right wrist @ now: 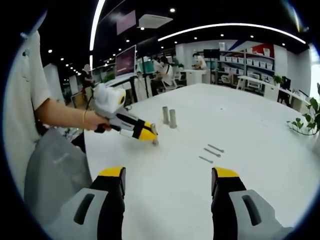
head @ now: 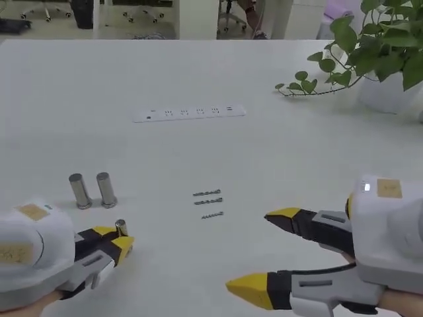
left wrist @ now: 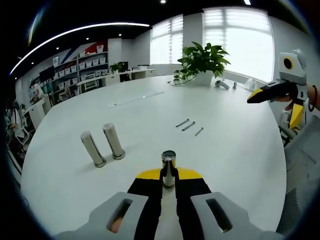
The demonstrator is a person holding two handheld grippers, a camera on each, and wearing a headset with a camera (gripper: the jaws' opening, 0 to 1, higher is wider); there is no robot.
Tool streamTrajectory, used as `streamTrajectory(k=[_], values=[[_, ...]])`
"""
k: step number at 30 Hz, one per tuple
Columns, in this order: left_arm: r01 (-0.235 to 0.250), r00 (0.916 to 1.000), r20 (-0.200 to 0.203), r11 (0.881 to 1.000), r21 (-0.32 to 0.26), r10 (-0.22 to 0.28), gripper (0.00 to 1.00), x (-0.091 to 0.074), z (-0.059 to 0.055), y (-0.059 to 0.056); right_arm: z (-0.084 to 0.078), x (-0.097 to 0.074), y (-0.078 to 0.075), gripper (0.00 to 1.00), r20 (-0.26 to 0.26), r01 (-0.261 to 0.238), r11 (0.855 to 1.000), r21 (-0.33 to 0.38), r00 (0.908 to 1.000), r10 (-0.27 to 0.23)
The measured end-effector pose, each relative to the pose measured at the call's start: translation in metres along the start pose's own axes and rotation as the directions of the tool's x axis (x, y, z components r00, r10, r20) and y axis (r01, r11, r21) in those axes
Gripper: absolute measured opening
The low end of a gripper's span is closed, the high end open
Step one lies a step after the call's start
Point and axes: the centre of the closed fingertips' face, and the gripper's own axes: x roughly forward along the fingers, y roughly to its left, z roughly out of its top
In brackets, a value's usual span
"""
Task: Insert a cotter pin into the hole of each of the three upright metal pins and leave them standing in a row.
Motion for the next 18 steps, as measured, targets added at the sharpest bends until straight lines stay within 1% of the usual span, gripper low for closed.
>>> streamTrajectory(k=[7, 14, 15, 18], values=[[-0.018, 0.9998, 0.001, 1.0, -0.002, 0.018, 0.07, -0.0009, -0.0029, -0.0049, -0.0026, -0.0002, 0.0013, 0.71, -0.004, -0.002, 1.0, 0.002, 1.0, 0.002], [-0.007, 0.9999, -0.011, 1.0, 0.007, 0.007, 0.07, 0.0018, -0.0072, -0.0073, -0.003, 0.0, 0.0023, 0.7, -0.005, -0.006, 1.0, 0.001, 1.0, 0.006], [-0.007, 1.0, -0.004, 1.0, 0.009, 0.007, 0.07, 0.0026, -0.0062, -0.0074, -0.0031, -0.0001, 0.0023, 0.7, -0.005, -0.006, 1.0, 0.002, 1.0, 0.006], [-0.007, 1.0, -0.006, 1.0, 0.007, 0.007, 0.07, 0.0027, -0.0064, -0.0078, -0.0033, -0.0002, 0.0017, 0.69, -0.004, -0.003, 1.0, 0.005, 1.0, 0.003]])
